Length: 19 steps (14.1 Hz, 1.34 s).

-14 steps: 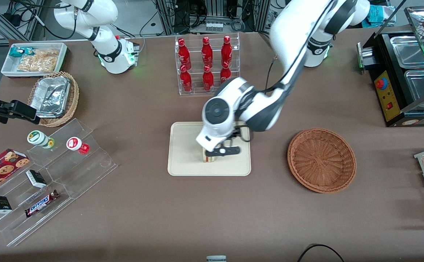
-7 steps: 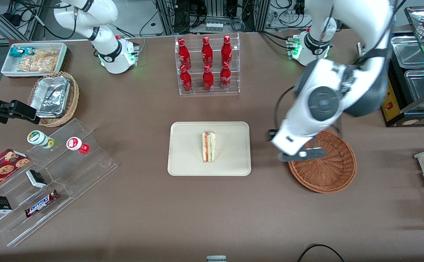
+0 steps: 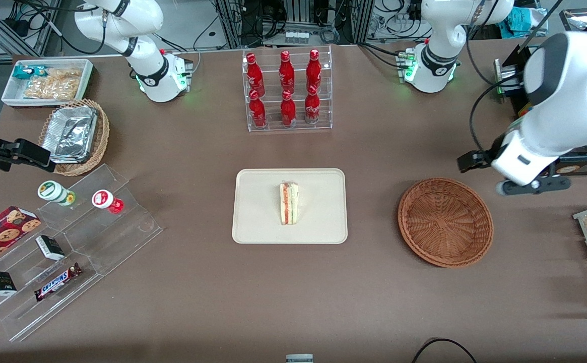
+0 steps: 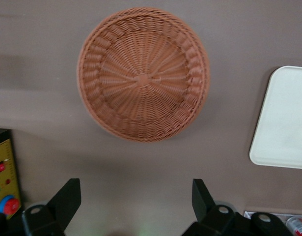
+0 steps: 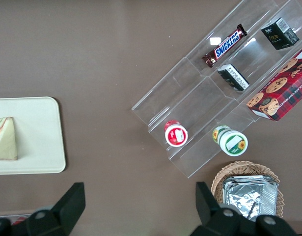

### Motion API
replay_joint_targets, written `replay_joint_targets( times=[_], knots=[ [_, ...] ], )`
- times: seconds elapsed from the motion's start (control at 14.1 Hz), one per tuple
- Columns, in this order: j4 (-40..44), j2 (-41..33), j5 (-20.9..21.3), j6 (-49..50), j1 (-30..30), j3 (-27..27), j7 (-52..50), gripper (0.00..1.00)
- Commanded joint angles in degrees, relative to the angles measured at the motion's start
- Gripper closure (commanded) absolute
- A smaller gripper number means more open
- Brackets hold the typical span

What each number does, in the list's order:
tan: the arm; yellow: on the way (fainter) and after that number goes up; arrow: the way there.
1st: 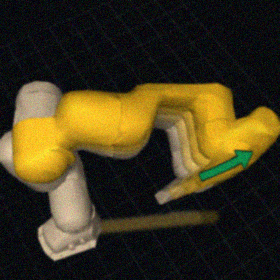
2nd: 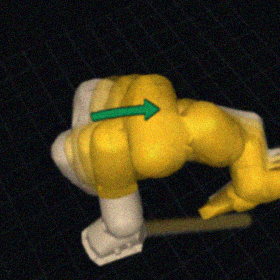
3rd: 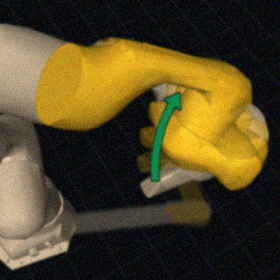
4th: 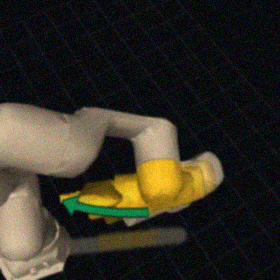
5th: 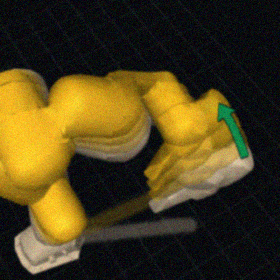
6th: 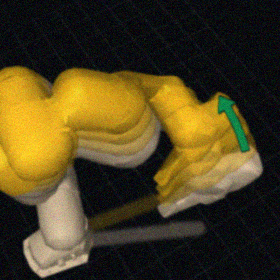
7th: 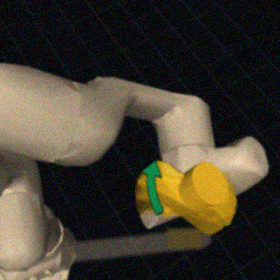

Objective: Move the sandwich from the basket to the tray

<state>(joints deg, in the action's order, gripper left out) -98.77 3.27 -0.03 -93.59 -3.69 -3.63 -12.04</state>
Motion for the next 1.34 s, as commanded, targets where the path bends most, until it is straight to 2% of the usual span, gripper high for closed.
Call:
replay_joint_targets(
  times=[0.0, 0.57, 1.27],
  knots=[
    [-0.7, -2.6, 0.0, 0.8, 1.4, -0.8, 1.4, 0.0],
    [7.8, -3.7, -0.6, 4.0, 1.3, 0.2, 1.4, 0.0],
    [8.2, -4.7, -0.1, 5.2, 1.3, 0.2, 1.5, 0.0]
  ],
)
